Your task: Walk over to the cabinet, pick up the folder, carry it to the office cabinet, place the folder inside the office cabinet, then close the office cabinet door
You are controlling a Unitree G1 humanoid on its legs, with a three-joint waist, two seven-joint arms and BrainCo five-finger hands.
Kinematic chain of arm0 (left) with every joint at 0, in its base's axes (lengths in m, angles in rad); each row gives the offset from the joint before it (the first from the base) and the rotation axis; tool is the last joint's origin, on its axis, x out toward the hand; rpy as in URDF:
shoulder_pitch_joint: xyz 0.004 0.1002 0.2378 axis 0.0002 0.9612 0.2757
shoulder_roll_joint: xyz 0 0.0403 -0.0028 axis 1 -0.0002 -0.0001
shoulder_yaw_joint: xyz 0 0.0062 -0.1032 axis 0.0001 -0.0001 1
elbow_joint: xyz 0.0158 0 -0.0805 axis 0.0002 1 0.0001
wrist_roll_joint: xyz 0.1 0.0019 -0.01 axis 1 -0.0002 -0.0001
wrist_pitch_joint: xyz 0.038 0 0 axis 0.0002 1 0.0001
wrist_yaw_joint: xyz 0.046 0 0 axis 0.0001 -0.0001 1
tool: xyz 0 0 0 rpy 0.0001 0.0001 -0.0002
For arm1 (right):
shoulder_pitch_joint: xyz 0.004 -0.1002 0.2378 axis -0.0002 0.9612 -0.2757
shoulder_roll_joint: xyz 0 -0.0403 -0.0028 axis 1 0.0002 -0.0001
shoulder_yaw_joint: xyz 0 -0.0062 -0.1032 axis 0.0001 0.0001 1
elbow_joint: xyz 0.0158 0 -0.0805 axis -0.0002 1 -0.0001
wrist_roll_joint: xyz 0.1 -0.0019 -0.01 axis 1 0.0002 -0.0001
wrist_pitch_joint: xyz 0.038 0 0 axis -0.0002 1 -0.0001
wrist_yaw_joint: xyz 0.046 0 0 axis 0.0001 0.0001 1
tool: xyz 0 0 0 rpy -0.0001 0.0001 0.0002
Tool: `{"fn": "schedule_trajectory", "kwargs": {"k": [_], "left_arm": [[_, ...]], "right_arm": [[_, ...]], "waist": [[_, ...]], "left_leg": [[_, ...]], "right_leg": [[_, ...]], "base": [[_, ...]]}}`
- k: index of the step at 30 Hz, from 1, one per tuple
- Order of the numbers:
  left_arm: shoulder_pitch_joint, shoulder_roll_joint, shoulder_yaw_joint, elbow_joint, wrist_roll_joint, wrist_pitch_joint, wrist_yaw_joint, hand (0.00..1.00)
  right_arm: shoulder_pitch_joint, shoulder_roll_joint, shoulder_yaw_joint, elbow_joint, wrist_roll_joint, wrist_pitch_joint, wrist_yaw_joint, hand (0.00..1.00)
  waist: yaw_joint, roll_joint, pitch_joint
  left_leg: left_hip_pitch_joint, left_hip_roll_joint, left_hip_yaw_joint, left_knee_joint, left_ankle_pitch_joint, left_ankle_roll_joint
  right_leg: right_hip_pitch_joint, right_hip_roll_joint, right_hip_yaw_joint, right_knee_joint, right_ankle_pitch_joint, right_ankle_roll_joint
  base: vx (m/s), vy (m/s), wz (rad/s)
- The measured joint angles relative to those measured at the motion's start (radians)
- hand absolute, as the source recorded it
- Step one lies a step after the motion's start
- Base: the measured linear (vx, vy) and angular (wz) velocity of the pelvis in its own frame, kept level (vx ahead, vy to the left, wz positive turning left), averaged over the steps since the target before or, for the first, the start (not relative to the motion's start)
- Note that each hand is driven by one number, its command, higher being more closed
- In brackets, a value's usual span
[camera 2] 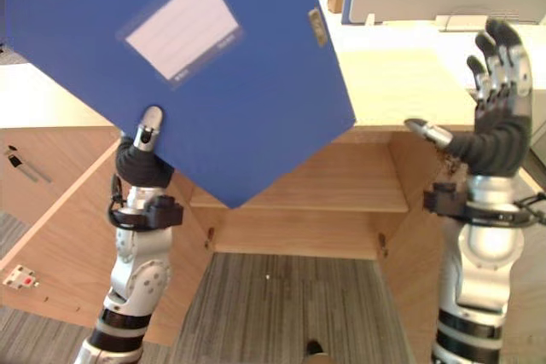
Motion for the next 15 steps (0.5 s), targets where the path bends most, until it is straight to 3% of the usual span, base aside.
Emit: {"fn": "schedule_trajectory", "kwargs": {"k": [5,15], "left_arm": [[-0.029,0.036,-0.039,0.017,0.0,0.009,-0.018,1.0],[-0.057,0.111,-0.099,0.077,0.003,0.01,-0.045,1.0]], "right_arm": [[-0.093,-0.108,0.081,0.095,0.012,0.011,0.007,0.0],[-0.219,-0.259,0.25,0.221,0.243,0.029,0.087,0.0]], "waist": [[0.003,-0.004,-0.013],[0.014,-0.03,-0.034]], "left_leg": [[-0.009,-0.004,-0.019,0.0,0.01,0.006],[-0.012,-0.006,-0.031,-0.001,0.024,0.009]], "right_leg": [[0.0,-0.007,-0.018,0.003,0.0,0.0],[0.002,-0.01,-0.029,0.003,-0.002,0.003]], "base": [[-0.01,0.01,0.12],[-0.01,0.009,0.03]]}}
